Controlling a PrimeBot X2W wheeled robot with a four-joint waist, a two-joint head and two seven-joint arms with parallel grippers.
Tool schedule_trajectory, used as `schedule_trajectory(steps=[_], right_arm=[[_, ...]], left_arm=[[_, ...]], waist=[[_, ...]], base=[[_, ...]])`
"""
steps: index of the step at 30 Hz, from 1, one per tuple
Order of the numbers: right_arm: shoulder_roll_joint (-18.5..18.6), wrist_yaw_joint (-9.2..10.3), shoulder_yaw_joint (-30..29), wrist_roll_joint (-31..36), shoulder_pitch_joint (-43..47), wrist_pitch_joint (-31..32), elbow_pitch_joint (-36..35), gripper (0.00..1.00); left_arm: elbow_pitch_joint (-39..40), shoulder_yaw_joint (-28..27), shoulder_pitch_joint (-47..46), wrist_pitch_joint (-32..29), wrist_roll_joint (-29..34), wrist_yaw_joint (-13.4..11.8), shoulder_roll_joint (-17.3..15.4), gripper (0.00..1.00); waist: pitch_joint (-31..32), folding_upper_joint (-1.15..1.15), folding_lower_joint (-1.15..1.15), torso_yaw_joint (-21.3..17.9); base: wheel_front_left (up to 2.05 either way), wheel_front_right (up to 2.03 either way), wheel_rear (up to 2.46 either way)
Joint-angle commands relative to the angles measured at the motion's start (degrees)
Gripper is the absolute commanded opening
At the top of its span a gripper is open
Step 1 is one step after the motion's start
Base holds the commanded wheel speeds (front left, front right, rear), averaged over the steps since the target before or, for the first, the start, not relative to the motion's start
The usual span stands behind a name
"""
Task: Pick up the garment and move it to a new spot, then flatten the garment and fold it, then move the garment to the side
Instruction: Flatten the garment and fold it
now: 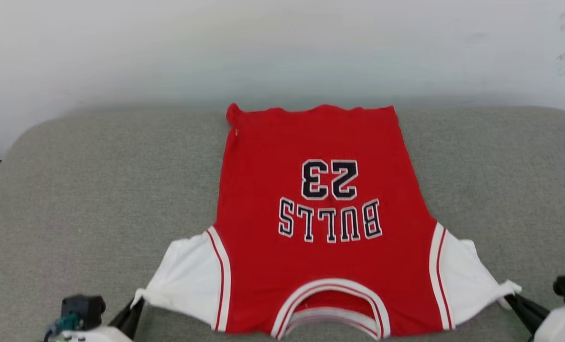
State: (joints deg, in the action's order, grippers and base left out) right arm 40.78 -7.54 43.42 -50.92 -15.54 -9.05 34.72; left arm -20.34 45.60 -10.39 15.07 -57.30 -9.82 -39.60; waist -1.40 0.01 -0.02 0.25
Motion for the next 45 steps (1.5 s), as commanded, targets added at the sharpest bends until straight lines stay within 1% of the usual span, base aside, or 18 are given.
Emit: schedule_trajectory(steps=[1, 7, 11, 14, 15, 16, 17, 20, 24, 29, 33, 36, 40, 42, 45], right_arm=[[0.7, 0.10, -0.8, -0.3, 1.8, -0.2, -0.1, 0.00], [2.0, 0.11, -4.5, 0.4, 10.9, 2.4, -3.7, 0.00], [2.3, 0.11, -7.9, 1.1, 15.4, 5.0, -6.4, 0.00], [2.1, 0.11, -10.7, 2.1, 17.4, 7.1, -8.2, 0.00], [1.9, 0.11, -11.7, 2.5, 17.6, 7.6, -8.8, 0.15], [1.8, 0.11, -12.8, 3.0, 17.8, 8.2, -9.5, 0.56], [1.8, 0.11, -14.0, 3.6, 17.9, 8.6, -10.1, 1.00], [2.1, 0.08, -17.1, 5.5, 18.3, 10.8, -12.7, 1.00], [4.3, 0.09, -24.3, 7.8, 17.4, 12.3, -16.0, 1.00], [5.7, 0.09, -34.6, 9.8, 12.1, 14.4, -21.6, 1.00], [5.7, 0.09, -39.6, 10.7, 4.2, 19.4, -26.5, 1.00], [6.1, 0.09, -40.2, 11.0, -3.9, 26.6, -29.2, 1.00], [6.1, 0.09, -37.4, 10.0, -15.5, 41.4, -30.0, 1.00], [5.8, 0.09, -36.5, 10.4, -21.7, 48.7, -28.7, 1.00], [4.3, 0.09, -35.2, 11.4, -30.4, 60.0, -25.4, 1.00]], left_arm=[[0.1, -0.3, 1.5, 0.1, -0.4, -0.7, -0.8, 0.00], [2.7, -1.4, 7.4, 0.1, -0.7, -2.6, -1.2, 0.00], [4.4, -2.1, 10.0, 0.1, -0.4, -3.2, -0.8, 0.00], [5.2, -2.4, 10.2, 0.1, 0.3, -3.6, -0.7, 0.00], [5.5, -2.5, 9.9, 0.1, 0.5, -3.7, -0.7, 0.00], [6.0, -2.7, 9.7, 0.1, 0.8, -3.9, -0.6, 0.00], [6.4, -2.7, 9.6, 0.1, 1.0, -4.0, -0.7, 0.00], [7.8, -2.5, 8.7, 0.1, 2.2, -4.4, -0.7, 0.00], [10.7, -2.3, 7.6, 0.1, 3.4, -5.4, -0.4, 0.00], [14.8, -2.6, 5.7, 0.1, 5.4, -7.0, -0.7, 0.00], [18.4, -2.8, 3.3, 0.1, 7.4, -8.1, -0.6, 0.00], [21.0, -2.9, 1.2, 0.1, 8.9, -8.9, -0.1, 0.00], [23.5, -2.7, -1.6, 0.1, 11.2, -9.5, 0.6, 0.00], [24.6, -2.7, -3.1, 0.1, 12.2, -9.8, 1.3, 0.00], [25.8, -2.9, -5.0, 0.1, 13.8, -9.8, 2.2, 0.00]], waist=[[0.7, -0.01, 0.02, 0.4], [0.8, -0.01, 0.02, 0.9], [0.2, -0.01, 0.02, 0.8], [0.0, -0.01, 0.02, 1.0], [0.0, -0.01, 0.02, 1.0], [0.0, -0.01, 0.02, 1.0], [0.0, -0.01, 0.02, 1.0], [0.1, -0.01, 0.02, 1.3], [-0.5, -0.01, 0.02, 2.0], [-3.4, -0.01, 0.02, 3.5], [-7.5, -0.01, 0.02, 5.6], [-11.4, -0.01, 0.02, 7.4], [-16.8, -0.01, 0.02, 9.6], [-19.7, -0.01, 0.02, 10.8], [-23.6, -0.01, 0.02, 12.6]], base=[[0.00, 0.00, 0.00], [0.00, 0.00, 0.00], [0.00, 0.00, 0.00], [0.00, 0.00, 0.00], [0.00, 0.00, 0.00], [0.00, 0.00, 0.00], [0.00, 0.00, 0.00], [0.00, 0.00, 0.00], [0.00, 0.00, 0.00], [0.00, 0.00, 0.00], [0.00, 0.00, 0.00], [0.00, 0.00, 0.00], [0.00, 0.00, 0.00], [0.00, 0.00, 0.00], [0.00, 0.00, 0.00]])
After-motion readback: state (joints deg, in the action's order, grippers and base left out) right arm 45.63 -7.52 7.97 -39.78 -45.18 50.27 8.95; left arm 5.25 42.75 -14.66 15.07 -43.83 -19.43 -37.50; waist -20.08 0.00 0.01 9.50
